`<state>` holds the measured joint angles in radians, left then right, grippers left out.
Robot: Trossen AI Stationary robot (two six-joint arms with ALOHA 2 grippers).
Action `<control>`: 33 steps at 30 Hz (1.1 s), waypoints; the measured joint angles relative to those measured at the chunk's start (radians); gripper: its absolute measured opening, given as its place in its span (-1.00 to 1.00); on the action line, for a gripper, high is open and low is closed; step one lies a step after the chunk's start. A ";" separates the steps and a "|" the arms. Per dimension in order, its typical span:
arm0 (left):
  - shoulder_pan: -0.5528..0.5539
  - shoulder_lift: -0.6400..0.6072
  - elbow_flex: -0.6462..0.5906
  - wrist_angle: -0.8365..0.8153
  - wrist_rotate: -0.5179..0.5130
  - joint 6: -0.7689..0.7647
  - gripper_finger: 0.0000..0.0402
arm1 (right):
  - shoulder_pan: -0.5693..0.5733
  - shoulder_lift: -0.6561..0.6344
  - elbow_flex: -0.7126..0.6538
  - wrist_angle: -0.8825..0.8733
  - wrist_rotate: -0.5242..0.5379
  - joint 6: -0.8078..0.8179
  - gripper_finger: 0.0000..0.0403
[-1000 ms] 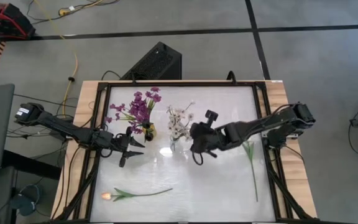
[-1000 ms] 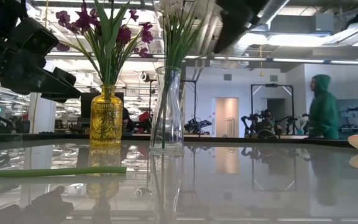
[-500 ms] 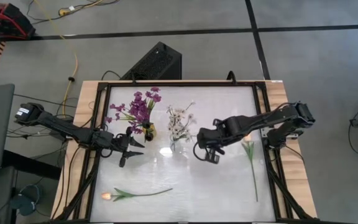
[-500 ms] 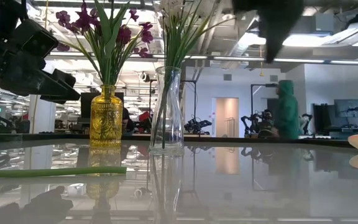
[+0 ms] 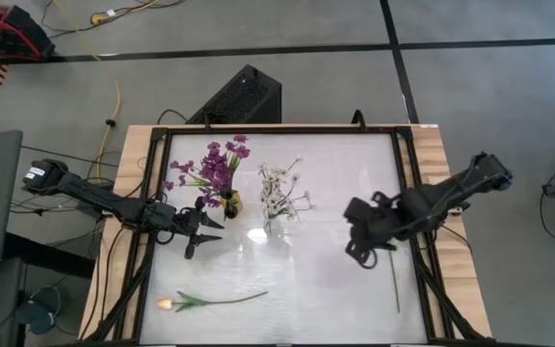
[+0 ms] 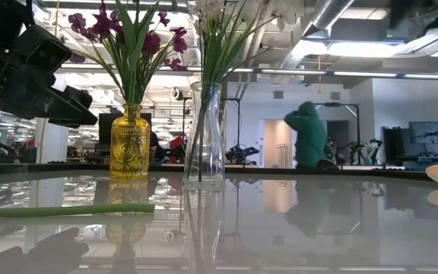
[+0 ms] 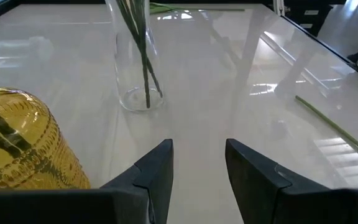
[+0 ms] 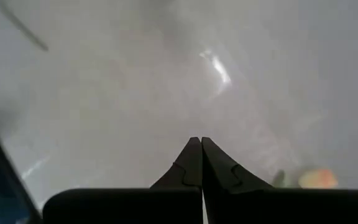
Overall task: Sort flowers into vase by color
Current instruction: Put the right white tulip into the transparent vase
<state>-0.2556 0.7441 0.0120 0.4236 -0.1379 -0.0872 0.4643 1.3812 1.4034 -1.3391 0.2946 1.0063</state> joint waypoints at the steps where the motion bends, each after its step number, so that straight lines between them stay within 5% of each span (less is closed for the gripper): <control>1: 0.000 0.000 0.000 0.000 0.000 0.000 -0.33 | 0.015 -0.015 -0.038 -0.004 -0.001 0.050 -0.91; 14: 0.000 0.000 0.000 0.000 0.000 -0.004 -0.33 | 0.108 -0.212 -0.653 0.311 -0.250 0.597 -0.88; 22: 0.000 0.000 0.000 0.000 -0.007 -0.005 -0.33 | 0.112 -0.210 -0.779 0.334 -0.361 0.754 -0.63; 33: 0.000 0.000 0.000 -0.017 -0.008 -0.005 -0.33 | 0.112 -0.210 -0.889 0.469 -0.411 0.723 -0.02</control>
<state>-0.2558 0.7444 0.0116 0.4065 -0.1455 -0.0925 0.5762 1.1717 0.5143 -0.8703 -0.1162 1.7290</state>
